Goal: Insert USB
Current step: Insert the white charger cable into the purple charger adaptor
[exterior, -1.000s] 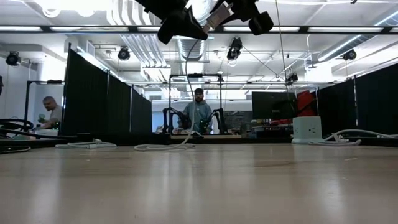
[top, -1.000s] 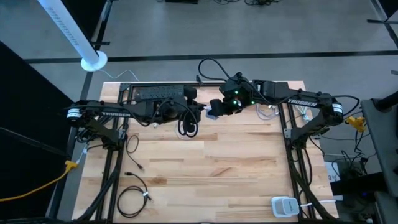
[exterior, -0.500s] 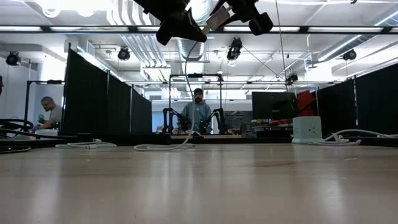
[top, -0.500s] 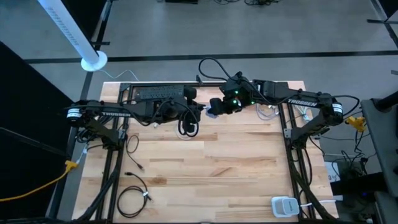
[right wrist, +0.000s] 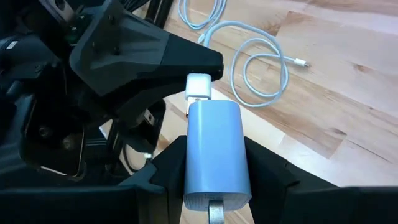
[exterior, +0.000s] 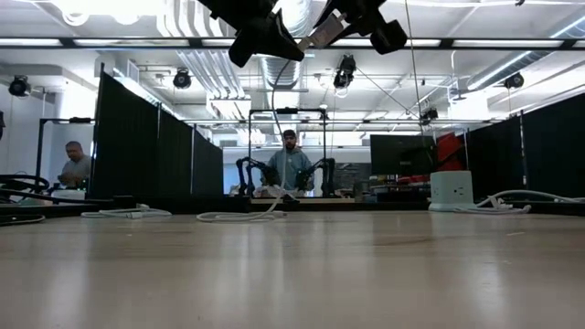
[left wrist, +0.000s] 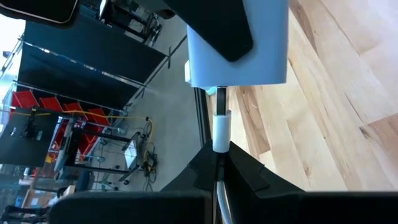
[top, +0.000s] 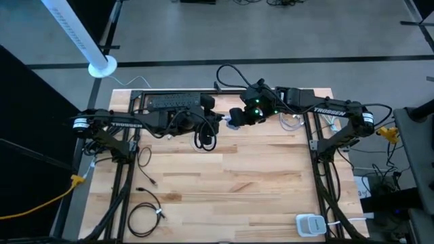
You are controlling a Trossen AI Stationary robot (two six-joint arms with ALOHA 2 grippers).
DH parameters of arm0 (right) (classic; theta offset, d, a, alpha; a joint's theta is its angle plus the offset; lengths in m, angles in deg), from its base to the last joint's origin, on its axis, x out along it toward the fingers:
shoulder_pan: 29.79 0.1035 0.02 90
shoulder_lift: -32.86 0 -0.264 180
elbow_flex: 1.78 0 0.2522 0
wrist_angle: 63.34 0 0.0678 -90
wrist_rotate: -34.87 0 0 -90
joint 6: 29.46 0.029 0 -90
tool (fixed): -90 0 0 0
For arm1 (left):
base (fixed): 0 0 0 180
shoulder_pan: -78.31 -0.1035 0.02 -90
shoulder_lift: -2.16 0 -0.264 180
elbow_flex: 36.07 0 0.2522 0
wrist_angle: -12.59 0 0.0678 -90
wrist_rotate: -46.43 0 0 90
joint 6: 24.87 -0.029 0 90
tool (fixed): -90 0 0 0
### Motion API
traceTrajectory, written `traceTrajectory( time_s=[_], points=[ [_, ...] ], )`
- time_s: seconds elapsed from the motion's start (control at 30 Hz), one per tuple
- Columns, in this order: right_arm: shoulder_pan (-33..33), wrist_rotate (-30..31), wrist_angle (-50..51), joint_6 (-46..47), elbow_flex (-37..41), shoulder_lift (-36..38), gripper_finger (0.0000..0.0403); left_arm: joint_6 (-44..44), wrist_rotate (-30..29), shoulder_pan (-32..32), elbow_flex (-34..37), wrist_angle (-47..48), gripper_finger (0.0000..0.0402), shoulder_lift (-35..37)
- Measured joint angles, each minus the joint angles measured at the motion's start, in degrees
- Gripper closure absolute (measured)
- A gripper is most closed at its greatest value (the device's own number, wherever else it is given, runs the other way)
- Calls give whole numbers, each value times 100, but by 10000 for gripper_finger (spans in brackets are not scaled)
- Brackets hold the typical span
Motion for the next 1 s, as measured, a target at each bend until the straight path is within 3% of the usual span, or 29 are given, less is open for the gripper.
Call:
traceTrajectory(
  time_s=[1.0],
  points=[
    [-7,-60,90,-59,-13,-94,287,-331,-83,82,0,-173,398,-160]
  ],
)
